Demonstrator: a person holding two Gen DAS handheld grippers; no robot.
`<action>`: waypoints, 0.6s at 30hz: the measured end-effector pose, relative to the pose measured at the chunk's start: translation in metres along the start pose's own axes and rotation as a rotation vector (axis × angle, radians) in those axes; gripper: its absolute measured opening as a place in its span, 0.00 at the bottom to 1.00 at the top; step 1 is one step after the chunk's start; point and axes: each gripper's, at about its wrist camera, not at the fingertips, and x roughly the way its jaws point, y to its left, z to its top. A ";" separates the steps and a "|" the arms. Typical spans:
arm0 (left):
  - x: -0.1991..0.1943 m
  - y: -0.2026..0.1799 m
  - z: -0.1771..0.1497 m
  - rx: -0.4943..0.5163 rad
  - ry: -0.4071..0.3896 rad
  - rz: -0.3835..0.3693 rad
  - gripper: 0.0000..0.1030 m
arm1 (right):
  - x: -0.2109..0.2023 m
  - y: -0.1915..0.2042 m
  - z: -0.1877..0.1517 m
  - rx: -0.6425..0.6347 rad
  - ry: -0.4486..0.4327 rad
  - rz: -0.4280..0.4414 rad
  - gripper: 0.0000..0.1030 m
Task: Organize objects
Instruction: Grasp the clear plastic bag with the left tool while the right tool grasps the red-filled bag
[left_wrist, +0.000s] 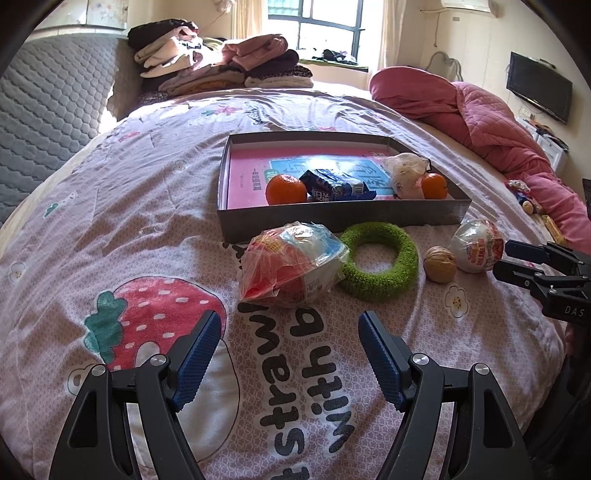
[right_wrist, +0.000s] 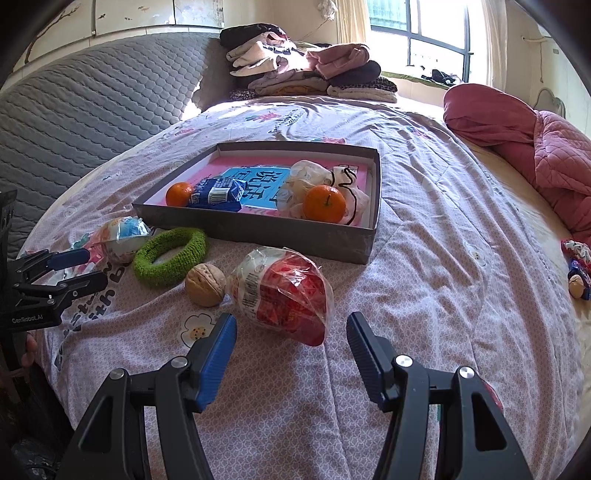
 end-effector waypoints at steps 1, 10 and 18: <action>0.001 0.000 0.001 0.002 0.000 0.003 0.75 | 0.000 0.000 0.000 0.000 -0.001 -0.002 0.60; 0.009 0.007 0.006 0.016 -0.027 0.019 0.75 | 0.003 -0.002 0.001 0.007 -0.009 -0.007 0.60; 0.017 0.006 0.009 0.031 -0.023 0.017 0.75 | 0.007 -0.002 0.001 0.001 -0.010 -0.003 0.60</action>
